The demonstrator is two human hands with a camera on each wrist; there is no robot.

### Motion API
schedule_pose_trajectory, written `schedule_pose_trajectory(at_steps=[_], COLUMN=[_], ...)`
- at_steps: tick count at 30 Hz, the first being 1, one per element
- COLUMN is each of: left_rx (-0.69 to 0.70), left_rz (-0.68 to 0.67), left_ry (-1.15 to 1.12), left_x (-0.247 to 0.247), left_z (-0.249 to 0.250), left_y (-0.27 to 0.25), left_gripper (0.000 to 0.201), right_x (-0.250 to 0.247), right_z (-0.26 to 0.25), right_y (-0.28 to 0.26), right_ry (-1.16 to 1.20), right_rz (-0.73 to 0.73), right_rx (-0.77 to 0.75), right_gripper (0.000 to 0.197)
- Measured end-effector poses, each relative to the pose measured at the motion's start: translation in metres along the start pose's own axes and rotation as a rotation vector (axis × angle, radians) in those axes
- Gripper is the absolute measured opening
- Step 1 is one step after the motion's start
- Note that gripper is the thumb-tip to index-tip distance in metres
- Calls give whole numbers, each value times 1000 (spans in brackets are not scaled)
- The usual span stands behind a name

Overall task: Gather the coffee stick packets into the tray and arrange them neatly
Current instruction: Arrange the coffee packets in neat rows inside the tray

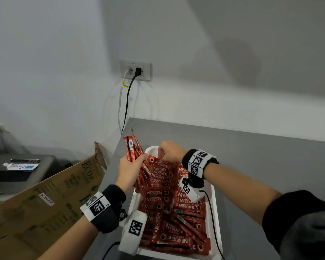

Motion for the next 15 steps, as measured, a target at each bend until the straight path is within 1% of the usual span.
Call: schedule_pose_trajectory(at_steps=[6, 9, 15], left_rx=[2, -2, -6], left_rz=[1, 3, -22], left_ry=[-7, -3, -12], left_x=[-1, -1, -1], left_z=[0, -1, -1], left_y=[0, 1, 2], left_gripper=[11, 10, 6], right_x=[4, 8, 19], right_z=[-2, -3, -2], right_y=[11, 13, 11], right_ry=[-50, -111, -203], right_rz=[-64, -80, 15], right_rx=[18, 10, -35], right_gripper=[21, 22, 13])
Point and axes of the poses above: each hand's wrist, its own y-axis towards the middle knuckle, its own x-axis out of the palm, z = x × y, the point moved 1 cm from there along y, towards the middle knuckle, and after that the axes turned 1 degree about -y, right-handed, at the moved point
